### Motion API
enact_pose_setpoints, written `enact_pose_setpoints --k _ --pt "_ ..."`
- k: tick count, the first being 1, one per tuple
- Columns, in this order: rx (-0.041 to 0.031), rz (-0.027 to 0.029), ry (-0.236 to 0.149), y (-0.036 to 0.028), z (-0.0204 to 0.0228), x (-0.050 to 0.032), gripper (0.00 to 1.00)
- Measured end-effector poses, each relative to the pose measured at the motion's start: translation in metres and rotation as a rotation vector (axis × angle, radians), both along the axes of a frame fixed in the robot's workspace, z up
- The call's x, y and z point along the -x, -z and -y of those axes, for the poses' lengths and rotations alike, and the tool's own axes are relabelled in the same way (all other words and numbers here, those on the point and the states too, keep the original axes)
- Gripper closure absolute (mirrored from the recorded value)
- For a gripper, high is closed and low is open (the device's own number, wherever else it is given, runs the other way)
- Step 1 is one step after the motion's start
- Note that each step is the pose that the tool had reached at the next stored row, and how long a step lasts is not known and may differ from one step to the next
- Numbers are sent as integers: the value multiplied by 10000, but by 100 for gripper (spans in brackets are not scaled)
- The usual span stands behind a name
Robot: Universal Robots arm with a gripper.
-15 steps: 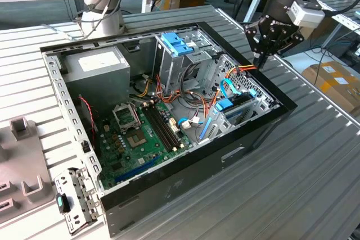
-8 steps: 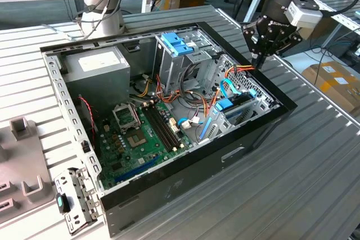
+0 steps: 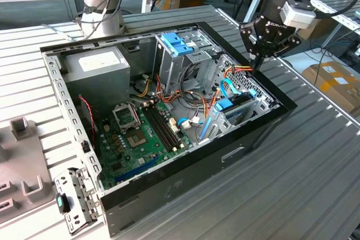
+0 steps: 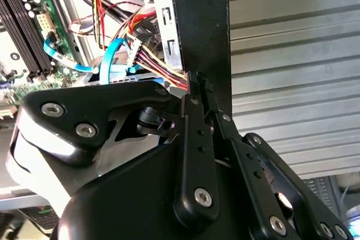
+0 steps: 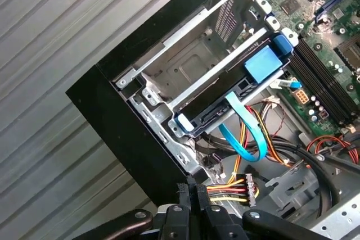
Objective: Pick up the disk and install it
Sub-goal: 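Insert the second disk wire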
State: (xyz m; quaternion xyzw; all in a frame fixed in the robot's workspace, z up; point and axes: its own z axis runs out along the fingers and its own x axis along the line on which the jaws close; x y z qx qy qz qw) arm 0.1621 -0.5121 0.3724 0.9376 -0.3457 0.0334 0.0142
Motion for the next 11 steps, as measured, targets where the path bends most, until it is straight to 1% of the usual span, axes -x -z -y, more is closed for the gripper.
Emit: enact_pose_setpoints --k 1,2,4,6,8,10,11 --pt "1 0 199 2 0 0 84" --pt "0 0 578 6 0 0 84" --pt "0 0 880 10 0 0 84" --pt "0 0 1302 15 0 0 84" --pt "0 1 1572 17 0 1 84" --pt "-3 1 1976 20 0 7 84" --pt "-1 0 2010 20 0 11 84"
